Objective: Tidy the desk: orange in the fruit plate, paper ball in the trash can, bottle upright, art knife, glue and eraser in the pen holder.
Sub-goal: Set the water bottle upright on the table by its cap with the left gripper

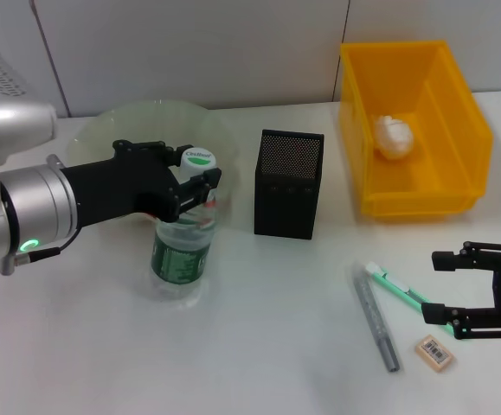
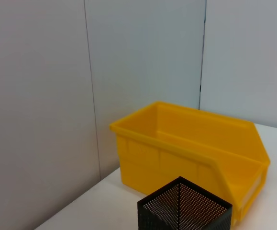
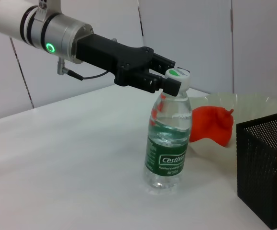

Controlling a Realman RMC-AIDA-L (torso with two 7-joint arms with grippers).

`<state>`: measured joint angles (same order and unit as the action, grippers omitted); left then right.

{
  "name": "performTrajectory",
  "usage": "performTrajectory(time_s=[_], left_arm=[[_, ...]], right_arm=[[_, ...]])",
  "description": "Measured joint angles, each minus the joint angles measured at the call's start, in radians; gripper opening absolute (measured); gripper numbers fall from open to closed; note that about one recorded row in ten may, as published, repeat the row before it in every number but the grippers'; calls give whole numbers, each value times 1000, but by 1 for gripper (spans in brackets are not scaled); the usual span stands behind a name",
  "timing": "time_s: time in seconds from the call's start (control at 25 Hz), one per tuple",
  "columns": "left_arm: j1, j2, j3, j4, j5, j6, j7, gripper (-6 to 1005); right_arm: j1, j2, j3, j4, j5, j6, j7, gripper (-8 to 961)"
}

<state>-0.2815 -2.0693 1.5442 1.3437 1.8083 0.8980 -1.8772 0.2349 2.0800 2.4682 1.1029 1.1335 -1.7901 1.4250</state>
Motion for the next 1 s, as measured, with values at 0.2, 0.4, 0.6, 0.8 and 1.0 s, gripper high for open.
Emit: performTrajectory(time_s=[0.2,0.4,0.6,0.8,1.0], left_arm=[[5,0,-6,-1,-3,-1,4,449],[7,0,-6,-1,-5,-1,4,451],[9,0,-6,-1,-10,-1,9,453],[12,0,-13,-2,-13,0,16,455],[15,0,-23,-2,-25,0,21,457]], right_arm=[[1,0,0,0,0,2,0,766],[2,0,0,0,0,4,0,766],[3,0,0,0,0,3,7,765],[3,0,0,1,3,2,11,765],[7,0,0,2,3,2,12,765]])
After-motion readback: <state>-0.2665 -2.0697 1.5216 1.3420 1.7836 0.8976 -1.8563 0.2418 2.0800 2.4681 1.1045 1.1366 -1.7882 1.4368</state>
